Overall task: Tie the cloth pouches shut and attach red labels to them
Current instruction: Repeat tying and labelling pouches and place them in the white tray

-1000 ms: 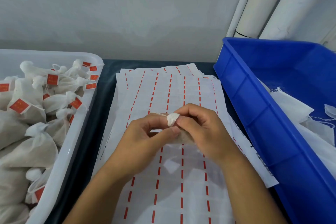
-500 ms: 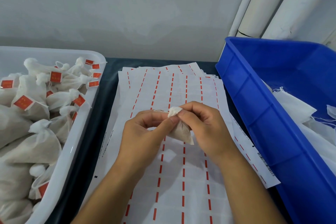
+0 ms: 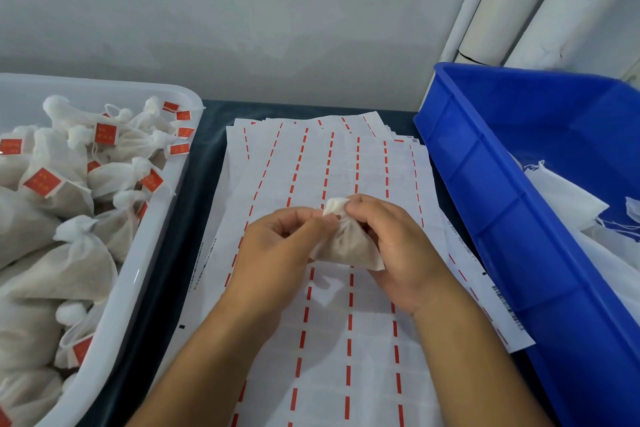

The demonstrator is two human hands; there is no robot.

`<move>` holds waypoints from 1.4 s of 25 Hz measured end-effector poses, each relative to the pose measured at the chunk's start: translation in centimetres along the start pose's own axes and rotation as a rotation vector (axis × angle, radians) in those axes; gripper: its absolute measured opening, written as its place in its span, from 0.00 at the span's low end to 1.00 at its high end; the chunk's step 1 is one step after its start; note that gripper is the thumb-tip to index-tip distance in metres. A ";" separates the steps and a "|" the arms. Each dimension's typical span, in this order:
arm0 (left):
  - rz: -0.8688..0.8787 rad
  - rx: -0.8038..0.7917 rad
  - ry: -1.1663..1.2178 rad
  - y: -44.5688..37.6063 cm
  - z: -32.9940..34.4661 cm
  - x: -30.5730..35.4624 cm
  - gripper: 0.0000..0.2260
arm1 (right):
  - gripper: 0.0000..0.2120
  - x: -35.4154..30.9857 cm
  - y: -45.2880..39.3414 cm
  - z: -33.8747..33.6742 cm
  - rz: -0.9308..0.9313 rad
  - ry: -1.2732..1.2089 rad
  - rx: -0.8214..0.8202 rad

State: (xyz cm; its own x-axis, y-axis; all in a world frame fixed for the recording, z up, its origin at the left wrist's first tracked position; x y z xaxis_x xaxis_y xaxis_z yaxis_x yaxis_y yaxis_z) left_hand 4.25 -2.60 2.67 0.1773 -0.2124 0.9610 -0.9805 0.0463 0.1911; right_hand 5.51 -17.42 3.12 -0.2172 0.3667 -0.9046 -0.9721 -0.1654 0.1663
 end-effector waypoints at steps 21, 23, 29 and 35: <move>0.361 0.258 -0.333 0.9 0.6 0.7 0.05 | 0.14 0.9 0.0 -0.6 0.172 -0.165 0.125; 0.345 0.280 -0.343 0.8 0.5 0.6 0.05 | 0.13 0.7 0.1 -0.5 0.165 -0.147 0.134; 0.479 0.432 -0.489 0.7 -0.3 0.8 0.13 | 0.10 0.6 0.1 -0.6 0.139 -0.053 0.165; 0.657 0.501 -0.715 0.7 -0.3 0.6 0.08 | 0.11 0.6 0.0 -0.7 0.118 0.012 0.186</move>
State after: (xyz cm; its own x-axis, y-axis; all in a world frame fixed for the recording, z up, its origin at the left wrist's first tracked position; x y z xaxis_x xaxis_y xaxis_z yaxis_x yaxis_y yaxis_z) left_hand 3.70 -2.37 3.44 -0.3253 -0.8169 0.4762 -0.8174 -0.0103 -0.5759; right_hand 5.45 -17.86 2.32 -0.3308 0.3439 -0.8788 -0.9397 -0.0347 0.3402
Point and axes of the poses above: each hand's wrist, its own y-axis away from the middle knuckle, its own z-axis out of the palm, x = y × z, the point moved 3 cm from there along -y, towards the middle knuckle, and after that the axes turned 15 degrees about -y, right-handed, at the moved point
